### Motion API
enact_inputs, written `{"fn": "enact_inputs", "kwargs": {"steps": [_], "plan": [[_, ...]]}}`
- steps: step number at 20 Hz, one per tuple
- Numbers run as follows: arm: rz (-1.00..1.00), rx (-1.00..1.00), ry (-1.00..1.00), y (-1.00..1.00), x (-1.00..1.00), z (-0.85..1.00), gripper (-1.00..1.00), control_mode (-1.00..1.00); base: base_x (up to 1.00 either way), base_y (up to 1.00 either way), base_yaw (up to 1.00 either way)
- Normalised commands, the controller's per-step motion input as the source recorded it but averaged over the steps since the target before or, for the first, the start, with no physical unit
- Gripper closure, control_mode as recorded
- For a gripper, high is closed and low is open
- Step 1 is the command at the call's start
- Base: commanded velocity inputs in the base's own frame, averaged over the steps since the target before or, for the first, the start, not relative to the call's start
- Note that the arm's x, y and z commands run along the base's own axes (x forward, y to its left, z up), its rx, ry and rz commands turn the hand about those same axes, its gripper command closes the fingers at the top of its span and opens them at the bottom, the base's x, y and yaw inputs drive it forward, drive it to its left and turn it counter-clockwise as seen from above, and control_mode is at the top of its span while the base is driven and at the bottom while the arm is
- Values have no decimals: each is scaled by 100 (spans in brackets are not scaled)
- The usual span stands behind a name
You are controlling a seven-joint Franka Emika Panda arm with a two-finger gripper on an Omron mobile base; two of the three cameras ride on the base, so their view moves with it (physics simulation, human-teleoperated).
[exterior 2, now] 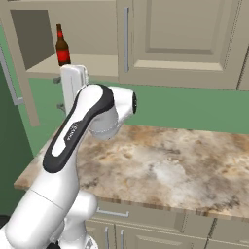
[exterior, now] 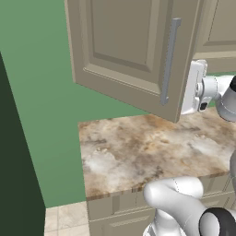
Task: Open the cabinet directly in front. Then move the beer and the mug to the dining counter with the jar on it.
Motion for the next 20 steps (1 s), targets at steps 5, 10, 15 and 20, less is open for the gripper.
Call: {"fn": "enact_inputs", "kwargs": {"steps": [5, 10, 15, 20], "plan": [[11, 0, -1, 29, -4, 4, -100, -100, 0, 0, 0], [15, 0, -9, 26, -26, 5, -100, -100, 0, 0, 0], [13, 0, -13, 33, -44, 11, -100, -100, 0, 0, 0], [12, 0, -18, 36, -59, 16, -100, -100, 0, 0, 0]]}}
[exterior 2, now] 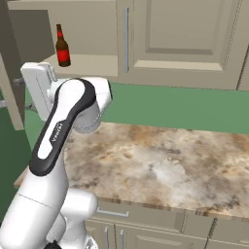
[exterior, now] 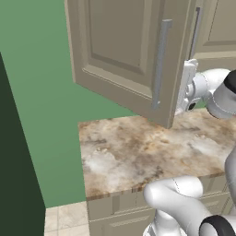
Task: Open the cabinet directly in front. Then move the beer and the mug to the dining counter with the jar on it.
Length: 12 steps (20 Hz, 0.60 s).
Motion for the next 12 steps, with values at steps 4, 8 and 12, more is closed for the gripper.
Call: {"fn": "enact_inputs", "kwargs": {"steps": [4, 8, 12], "plan": [[12, 0, -22, 44, -28, 13, -100, -100, 0, 0, 0], [8, 0, -20, 60, -10, 7, -100, -100, 0, 0, 0], [2, 0, -25, 75, -8, 3, -100, -100, 0, 0, 0]]}}
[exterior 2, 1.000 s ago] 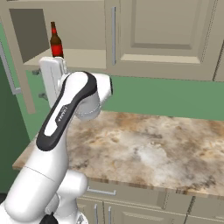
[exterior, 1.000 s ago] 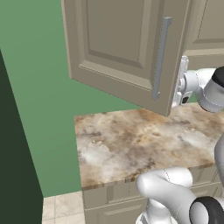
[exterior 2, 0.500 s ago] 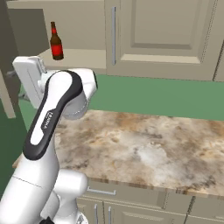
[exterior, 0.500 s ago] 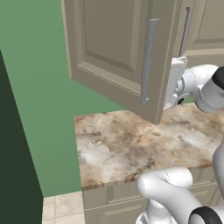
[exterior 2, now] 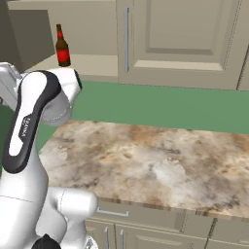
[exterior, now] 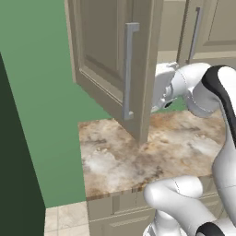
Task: Open the cabinet directly in front. Then move the beer and the mug to the dining counter with the jar on it.
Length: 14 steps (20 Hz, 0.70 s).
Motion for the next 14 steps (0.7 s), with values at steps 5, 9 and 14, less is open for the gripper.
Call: {"fn": "enact_inputs", "kwargs": {"steps": [5, 9, 14], "plan": [[0, -1, -24, 86, -1, 0, -100, -100, 0, 0, 0], [0, -1, -23, 84, 0, 0, -100, -100, 0, 0, 0], [0, -1, -26, 45, -2, 0, -100, -100, 0, 0, 0]]}}
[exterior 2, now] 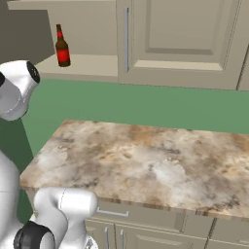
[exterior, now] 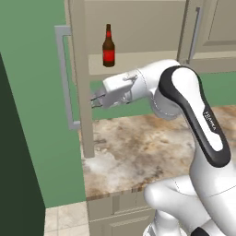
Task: Open the cabinet directly in front. Then move the beer and the mug to the dining counter with the jar on it.
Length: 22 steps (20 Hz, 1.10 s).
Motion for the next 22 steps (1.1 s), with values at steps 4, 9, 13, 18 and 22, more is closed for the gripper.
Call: {"fn": "enact_inputs", "kwargs": {"steps": [4, 9, 13, 18, 22], "plan": [[-3, -1, -37, -33, -3, 0, -100, -100, 0, 0, 0], [-7, 0, -32, -79, 0, 0, -100, -100, 0, 0, 0], [-11, 0, -24, -90, 0, 0, -100, -100, 0, 0, 0], [-29, 0, -8, -84, 0, 0, -100, -100, 0, 0, 0], [-42, 0, 0, -76, -1, 0, -100, -100, 0, 0, 0]]}}
